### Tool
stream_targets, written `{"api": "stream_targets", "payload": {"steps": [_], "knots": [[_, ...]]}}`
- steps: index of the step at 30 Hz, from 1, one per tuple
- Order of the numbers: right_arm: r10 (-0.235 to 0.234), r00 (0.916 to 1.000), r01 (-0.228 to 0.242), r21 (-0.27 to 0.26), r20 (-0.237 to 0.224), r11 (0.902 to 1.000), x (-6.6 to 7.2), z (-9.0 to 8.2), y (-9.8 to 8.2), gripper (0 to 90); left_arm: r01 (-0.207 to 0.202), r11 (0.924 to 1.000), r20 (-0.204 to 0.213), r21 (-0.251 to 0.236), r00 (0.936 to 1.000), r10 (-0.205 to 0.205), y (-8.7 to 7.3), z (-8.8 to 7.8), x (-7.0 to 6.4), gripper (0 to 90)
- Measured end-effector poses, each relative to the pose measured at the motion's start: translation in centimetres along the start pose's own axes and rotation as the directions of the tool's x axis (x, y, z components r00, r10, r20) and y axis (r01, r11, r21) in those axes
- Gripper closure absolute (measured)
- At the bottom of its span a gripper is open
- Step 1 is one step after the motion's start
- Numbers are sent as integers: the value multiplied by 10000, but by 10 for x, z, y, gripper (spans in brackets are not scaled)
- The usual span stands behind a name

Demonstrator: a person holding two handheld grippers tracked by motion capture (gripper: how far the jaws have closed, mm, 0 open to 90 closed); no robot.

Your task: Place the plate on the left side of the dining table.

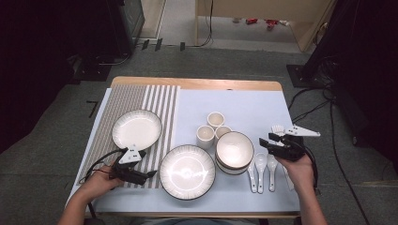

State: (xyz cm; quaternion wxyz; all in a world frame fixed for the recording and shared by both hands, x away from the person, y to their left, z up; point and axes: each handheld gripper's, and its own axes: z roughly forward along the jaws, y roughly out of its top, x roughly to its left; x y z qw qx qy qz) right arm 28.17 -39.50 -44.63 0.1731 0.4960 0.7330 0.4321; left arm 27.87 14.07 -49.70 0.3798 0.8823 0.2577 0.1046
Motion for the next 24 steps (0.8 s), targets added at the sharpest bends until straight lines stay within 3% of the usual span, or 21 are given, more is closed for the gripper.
{"api": "stream_targets", "payload": {"steps": [24], "knots": [[-161,9994,167,192,-306,9997,-6,9,22,476,-22,10000,-31,10,10000,22,0,0,0,163]]}}
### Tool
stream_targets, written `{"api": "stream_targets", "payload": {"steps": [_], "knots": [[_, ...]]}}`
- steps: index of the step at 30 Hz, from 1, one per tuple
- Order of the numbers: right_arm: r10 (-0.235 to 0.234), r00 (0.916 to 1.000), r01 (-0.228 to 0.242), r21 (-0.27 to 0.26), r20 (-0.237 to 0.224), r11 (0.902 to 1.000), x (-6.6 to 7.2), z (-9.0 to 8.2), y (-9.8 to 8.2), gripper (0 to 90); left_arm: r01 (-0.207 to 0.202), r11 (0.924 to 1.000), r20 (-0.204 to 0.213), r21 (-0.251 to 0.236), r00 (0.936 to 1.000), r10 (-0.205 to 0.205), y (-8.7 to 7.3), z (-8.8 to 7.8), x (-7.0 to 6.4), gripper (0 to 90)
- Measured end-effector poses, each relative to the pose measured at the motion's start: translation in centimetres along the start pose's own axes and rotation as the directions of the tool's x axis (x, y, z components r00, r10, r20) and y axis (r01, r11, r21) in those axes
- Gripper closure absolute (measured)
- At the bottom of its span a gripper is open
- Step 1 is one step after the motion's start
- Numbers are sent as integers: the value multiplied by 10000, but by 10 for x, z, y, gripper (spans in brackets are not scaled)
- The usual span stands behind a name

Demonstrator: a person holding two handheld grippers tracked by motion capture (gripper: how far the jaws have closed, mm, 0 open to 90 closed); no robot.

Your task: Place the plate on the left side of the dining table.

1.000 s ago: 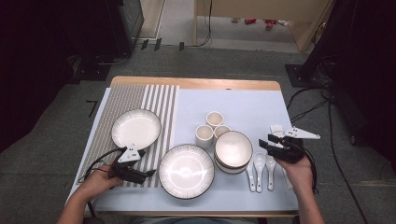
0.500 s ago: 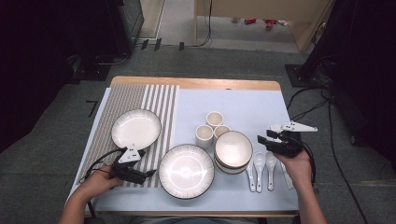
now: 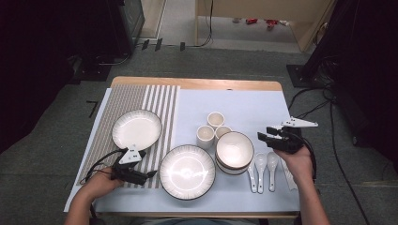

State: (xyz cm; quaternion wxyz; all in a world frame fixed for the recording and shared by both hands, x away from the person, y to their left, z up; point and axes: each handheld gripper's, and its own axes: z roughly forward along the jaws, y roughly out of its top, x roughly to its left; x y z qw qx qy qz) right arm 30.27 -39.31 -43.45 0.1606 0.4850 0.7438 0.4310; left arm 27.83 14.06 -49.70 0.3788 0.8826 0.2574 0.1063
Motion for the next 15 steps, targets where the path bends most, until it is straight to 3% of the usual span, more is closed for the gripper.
{"api": "stream_targets", "payload": {"steps": [10,15], "knots": [[-13,9992,17,114,-398,9999,-3,4,9,467,2,10000,9,15,10000,-2,0,0,0,163],[-252,9981,269,302,-554,9992,-1,7,16,470,17,10000,13,-8,10000,-17,0,0,0,164]]}}
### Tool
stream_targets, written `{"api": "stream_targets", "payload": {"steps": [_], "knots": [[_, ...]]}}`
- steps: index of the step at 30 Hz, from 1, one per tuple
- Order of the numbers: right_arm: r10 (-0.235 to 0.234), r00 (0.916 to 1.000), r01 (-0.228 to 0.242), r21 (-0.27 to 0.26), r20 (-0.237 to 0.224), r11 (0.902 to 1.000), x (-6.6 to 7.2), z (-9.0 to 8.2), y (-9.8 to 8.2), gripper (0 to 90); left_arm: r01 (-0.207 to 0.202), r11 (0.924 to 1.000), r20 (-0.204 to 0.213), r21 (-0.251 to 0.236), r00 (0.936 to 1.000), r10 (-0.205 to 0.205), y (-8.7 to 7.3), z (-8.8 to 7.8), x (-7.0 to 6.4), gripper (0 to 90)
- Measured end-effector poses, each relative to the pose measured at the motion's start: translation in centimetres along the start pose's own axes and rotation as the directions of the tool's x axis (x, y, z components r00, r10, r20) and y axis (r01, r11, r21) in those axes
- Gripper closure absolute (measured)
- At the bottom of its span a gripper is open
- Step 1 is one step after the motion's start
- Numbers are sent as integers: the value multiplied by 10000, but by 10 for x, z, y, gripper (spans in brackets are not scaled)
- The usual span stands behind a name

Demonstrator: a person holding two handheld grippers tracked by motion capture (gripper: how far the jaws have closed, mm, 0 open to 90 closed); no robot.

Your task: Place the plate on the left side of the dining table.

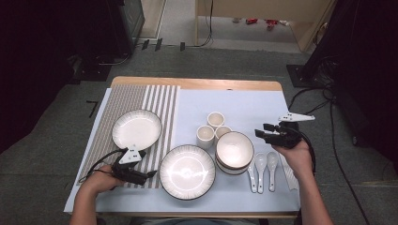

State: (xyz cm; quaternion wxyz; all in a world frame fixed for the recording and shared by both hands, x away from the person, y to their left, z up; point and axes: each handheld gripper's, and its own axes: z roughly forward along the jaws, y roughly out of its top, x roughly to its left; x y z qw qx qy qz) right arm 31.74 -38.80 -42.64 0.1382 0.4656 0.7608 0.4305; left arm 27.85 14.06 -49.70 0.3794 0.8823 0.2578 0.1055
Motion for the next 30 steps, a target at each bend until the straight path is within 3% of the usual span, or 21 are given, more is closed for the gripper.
{"api": "stream_targets", "payload": {"steps": [12,16,21,30], "knots": [[-49,9994,53,110,-355,9999,-2,4,5,480,-19,10000,-12,14,10000,19,0,0,0,163],[-2,9987,-7,-177,-501,9998,0,1,7,480,-34,10000,-30,17,10000,34,0,0,0,163],[-150,9978,145,-93,-646,9999,5,1,7,479,-27,10000,-31,11,10000,27,0,0,0,163],[-288,9968,258,-404,-748,9989,10,-7,11,479,-20,10000,-23,1,10000,20,0,0,0,163]]}}
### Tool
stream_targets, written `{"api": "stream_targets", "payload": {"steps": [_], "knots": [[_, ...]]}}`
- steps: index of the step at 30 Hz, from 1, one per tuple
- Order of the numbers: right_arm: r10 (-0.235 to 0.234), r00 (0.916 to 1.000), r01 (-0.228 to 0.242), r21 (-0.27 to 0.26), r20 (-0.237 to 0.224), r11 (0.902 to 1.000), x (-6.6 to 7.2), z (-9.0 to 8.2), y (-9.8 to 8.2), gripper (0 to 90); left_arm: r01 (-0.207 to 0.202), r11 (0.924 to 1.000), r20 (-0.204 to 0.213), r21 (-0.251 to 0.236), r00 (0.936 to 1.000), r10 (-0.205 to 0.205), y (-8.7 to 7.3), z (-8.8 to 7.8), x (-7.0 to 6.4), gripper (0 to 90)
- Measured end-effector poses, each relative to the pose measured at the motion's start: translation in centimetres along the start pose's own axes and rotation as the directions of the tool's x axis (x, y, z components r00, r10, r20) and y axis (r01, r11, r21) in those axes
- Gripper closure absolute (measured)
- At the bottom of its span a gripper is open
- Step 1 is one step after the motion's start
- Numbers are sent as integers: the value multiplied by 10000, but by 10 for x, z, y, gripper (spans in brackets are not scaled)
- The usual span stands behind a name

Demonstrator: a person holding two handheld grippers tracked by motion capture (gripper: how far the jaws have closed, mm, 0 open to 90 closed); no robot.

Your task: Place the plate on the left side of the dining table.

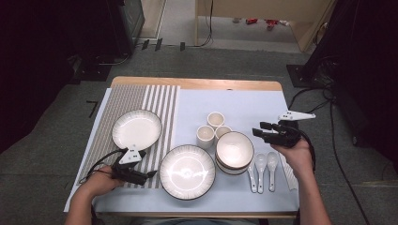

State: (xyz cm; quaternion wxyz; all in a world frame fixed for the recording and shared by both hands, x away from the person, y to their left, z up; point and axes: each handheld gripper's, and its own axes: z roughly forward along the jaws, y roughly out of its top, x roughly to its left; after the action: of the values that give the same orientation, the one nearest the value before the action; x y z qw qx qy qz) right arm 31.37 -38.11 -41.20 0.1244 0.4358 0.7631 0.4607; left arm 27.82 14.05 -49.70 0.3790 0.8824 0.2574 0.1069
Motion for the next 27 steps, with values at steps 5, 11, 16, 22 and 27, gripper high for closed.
{"api": "stream_targets", "payload": {"steps": [5,11,16,22,27], "knots": [[19,9998,-24,-264,-212,9996,5,-2,4,475,-2,10000,1,0,10000,2,0,0,0,162],[298,9993,-304,-314,-206,9990,7,-6,9,494,6,10000,3,-6,10000,-6,0,0,0,162],[263,9982,-288,-454,-536,9986,9,-6,11,546,6,10000,-4,-9,10000,-6,0,0,0,162],[29,9976,-60,-444,-690,9990,12,-5,13,564,3,10000,-1,-11,10000,-3,0,0,0,162],[1,9959,-45,-485,-907,9988,16,-4,16,560,5,10000,-5,-9,10000,-5,0,0,0,162]]}}
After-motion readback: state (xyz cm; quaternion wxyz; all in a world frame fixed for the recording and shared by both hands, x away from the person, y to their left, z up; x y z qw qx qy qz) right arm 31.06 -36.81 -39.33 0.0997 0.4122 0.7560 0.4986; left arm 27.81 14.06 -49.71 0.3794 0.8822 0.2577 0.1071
